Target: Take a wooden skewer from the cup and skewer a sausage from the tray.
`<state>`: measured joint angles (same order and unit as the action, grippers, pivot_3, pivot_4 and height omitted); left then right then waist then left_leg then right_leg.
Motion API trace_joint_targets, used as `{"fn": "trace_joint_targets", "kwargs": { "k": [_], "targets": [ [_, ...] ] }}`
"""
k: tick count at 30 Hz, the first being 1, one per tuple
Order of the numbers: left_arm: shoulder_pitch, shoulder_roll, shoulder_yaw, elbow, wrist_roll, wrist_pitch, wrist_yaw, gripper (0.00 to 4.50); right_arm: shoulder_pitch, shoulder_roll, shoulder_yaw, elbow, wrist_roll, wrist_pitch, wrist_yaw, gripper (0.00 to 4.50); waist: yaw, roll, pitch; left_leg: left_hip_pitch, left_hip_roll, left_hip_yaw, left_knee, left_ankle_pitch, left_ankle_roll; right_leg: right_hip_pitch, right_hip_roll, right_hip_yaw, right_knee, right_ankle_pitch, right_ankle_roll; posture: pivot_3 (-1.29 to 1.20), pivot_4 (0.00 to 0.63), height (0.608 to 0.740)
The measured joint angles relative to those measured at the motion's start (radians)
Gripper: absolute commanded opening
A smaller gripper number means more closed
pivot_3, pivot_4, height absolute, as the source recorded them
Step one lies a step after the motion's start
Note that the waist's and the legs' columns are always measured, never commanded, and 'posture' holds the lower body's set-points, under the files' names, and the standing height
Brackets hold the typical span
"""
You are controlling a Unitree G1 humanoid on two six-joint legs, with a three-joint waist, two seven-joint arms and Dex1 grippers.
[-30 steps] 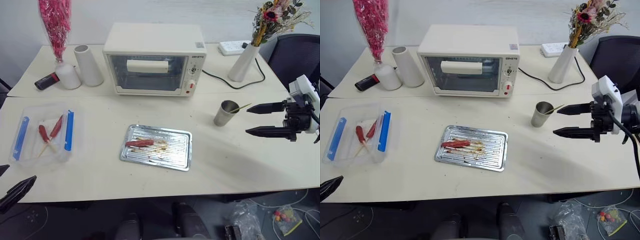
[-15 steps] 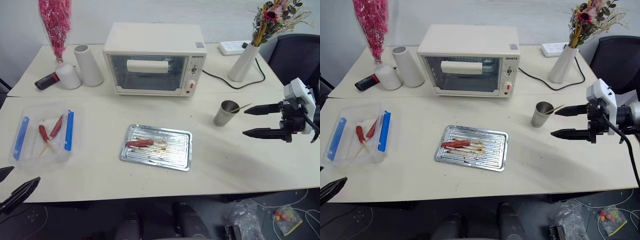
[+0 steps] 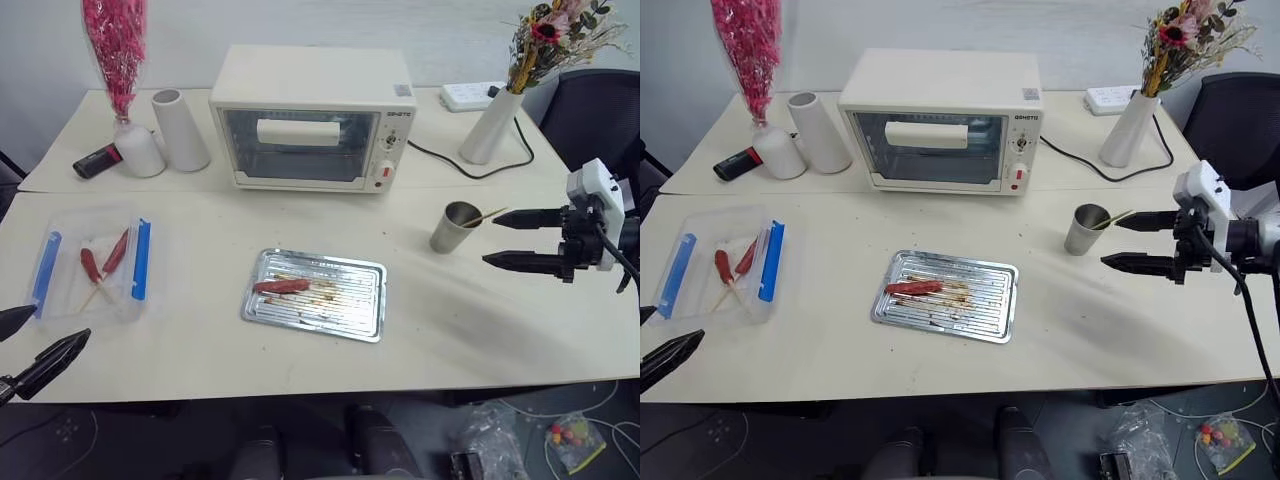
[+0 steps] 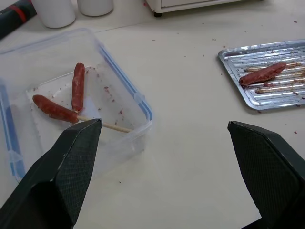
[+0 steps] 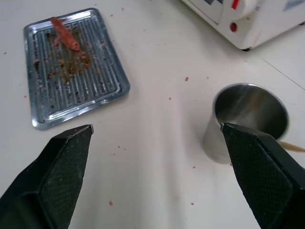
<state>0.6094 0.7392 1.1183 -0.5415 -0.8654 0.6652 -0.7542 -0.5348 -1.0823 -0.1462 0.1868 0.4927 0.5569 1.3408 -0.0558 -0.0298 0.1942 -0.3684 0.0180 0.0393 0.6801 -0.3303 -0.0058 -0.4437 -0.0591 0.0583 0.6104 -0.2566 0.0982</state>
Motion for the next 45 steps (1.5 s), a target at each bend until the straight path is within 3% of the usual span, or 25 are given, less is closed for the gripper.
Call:
{"fn": "trace_joint_targets", "kwargs": {
  "k": [8,10,12,14,19,23,30,34,40,45],
  "targets": [
    [-0.137,0.106,-0.107,-0.122,-0.149,0.098,0.075,4.48,0.126,0.042,-0.12,-0.086,0.025,0.104,-0.184,4.5,0.003,0.0,0.0,0.0,0.002,0.0,0.0,0.0,0.0,0.0,-0.001,0.001,0.001,0.001,0.002,0.0,0.15,0.74],
    [-0.211,0.135,-0.175,-0.157,-0.198,0.113,0.114,4.48,0.138,0.093,-0.148,-0.112,0.027,0.135,-0.274,4.5,0.003,0.0,0.0,0.0,-0.001,0.0,0.001,0.0,0.0,0.0,0.0,0.001,0.002,0.003,0.005,0.0,0.15,0.74],
    [-0.308,0.151,-0.259,-0.184,-0.245,0.119,0.161,4.48,0.146,0.153,-0.171,-0.141,0.032,0.169,-0.363,4.5,0.001,0.0,0.0,0.0,-0.001,0.0,0.0,0.0,0.0,0.0,0.0,0.001,0.003,0.01,0.017,0.0,0.15,0.74],
    [-0.393,0.167,-0.356,-0.205,-0.277,0.121,0.199,4.48,0.153,0.215,-0.184,-0.175,0.04,0.199,-0.448,4.5,-0.001,0.001,0.0,0.0,0.0,0.0,0.0,0.0,0.0,0.0,0.001,0.001,0.003,0.01,0.017,0.0,0.15,0.74],
    [-0.617,0.147,-0.592,-0.229,-0.311,0.116,0.301,4.48,0.139,0.373,-0.221,-0.218,0.064,0.275,-0.669,4.5,0.003,0.001,-0.001,-0.001,-0.002,-0.001,0.0,0.001,0.0,0.0,0.001,0.002,0.002,0.011,0.019,0.0,0.15,0.74],
    [-0.709,0.114,-0.713,-0.229,-0.307,0.11,0.352,4.48,0.111,0.446,-0.247,-0.242,0.086,0.296,-0.783,4.5,0.003,0.001,-0.001,-0.001,-0.002,-0.001,0.0,0.001,0.0,0.0,0.001,0.002,0.002,0.011,0.019,0.0,0.15,0.74],
    [-0.721,0.106,-0.747,-0.229,-0.284,0.108,0.371,4.48,0.093,0.505,-0.283,-0.269,0.123,0.307,-0.896,4.5,0.003,0.001,-0.001,-0.002,-0.002,-0.001,0.0,0.001,0.0,0.0,0.001,0.002,0.001,0.011,0.019,0.0,0.15,0.74],
    [-0.736,0.106,-0.759,-0.228,-0.274,0.107,0.375,4.5,0.072,0.515,-0.291,-0.269,0.125,0.3,-0.931,3.59,0.003,0.001,-0.001,-0.002,-0.002,-0.001,0.0,0.001,0.0,0.0,0.002,0.002,0.001,0.011,0.019,0.0,0.15,0.74],
    [-0.757,0.106,-0.776,-0.228,-0.268,0.107,0.382,4.5,0.064,0.537,-0.289,-0.265,0.124,0.294,-0.956,1.52,0.002,0.001,-0.001,-0.002,-0.002,-0.001,0.0,0.001,0.0,0.0,0.002,0.002,0.001,0.011,0.019,0.0,0.15,0.74],
    [-0.78,0.106,-0.777,-0.222,-0.268,0.107,0.386,4.5,0.052,0.54,-0.273,-0.264,0.12,0.287,-0.966,1.52,0.002,0.001,-0.001,-0.002,-0.002,-0.001,0.0,0.001,0.0,0.0,0.002,0.002,0.001,0.011,0.019,0.0,0.15,0.74]
  ]
}}
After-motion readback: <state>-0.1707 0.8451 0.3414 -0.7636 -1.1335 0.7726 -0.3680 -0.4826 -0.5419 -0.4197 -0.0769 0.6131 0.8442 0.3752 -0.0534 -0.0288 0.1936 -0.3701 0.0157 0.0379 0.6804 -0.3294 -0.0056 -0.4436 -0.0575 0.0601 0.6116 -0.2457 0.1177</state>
